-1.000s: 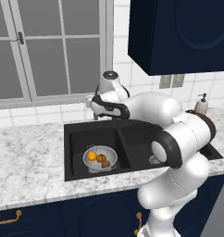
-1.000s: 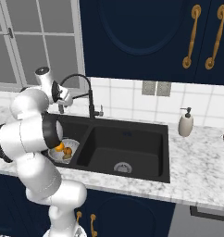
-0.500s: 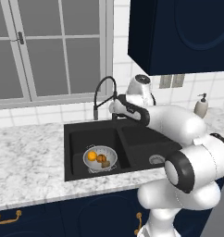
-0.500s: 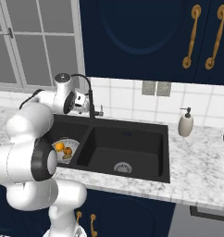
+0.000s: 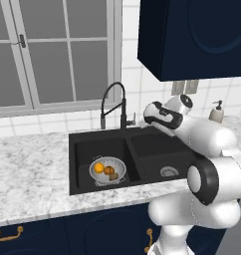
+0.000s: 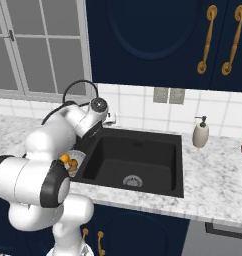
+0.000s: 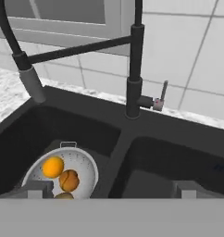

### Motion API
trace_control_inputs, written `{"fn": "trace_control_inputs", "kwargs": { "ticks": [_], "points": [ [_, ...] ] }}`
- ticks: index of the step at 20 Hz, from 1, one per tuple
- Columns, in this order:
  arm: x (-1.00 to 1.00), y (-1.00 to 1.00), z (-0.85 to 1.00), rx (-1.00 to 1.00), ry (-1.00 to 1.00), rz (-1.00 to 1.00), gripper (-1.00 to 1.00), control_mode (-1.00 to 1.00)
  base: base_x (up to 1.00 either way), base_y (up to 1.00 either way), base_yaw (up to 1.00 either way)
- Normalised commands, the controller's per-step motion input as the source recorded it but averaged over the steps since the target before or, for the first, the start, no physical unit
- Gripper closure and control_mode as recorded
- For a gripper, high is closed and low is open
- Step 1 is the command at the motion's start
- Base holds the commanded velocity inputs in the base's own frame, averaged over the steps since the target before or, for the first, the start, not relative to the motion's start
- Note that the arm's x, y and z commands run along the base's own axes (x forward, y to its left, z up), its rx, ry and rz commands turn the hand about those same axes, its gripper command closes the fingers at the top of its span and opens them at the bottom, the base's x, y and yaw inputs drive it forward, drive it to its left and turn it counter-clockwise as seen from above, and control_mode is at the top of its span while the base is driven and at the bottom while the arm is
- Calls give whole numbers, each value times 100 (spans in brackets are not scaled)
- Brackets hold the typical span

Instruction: Put the colander in the sink, put the peach, kiwi, orange in the colander, and turn on the sink faucet and pour water over the colander.

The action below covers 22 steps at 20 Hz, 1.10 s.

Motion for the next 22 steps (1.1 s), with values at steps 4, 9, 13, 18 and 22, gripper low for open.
{"fn": "trace_control_inputs", "kwargs": {
  "ticks": [4, 9, 13, 18, 22],
  "points": [
    [4, -38, -26, -2, -40, 37, -100, -100, 0, 0, 0],
    [2, -22, -18, 0, -41, 28, -100, -100, 0, 0, 0],
    [11, -6, -10, 0, -34, 13, -100, -100, 0, 0, 0],
    [15, -26, 4, 0, -8, 1, -100, -100, 0, 0, 0],
    [19, -2, 3, 2, 0, 0, -100, -100, 0, 0, 0]
  ]
}}
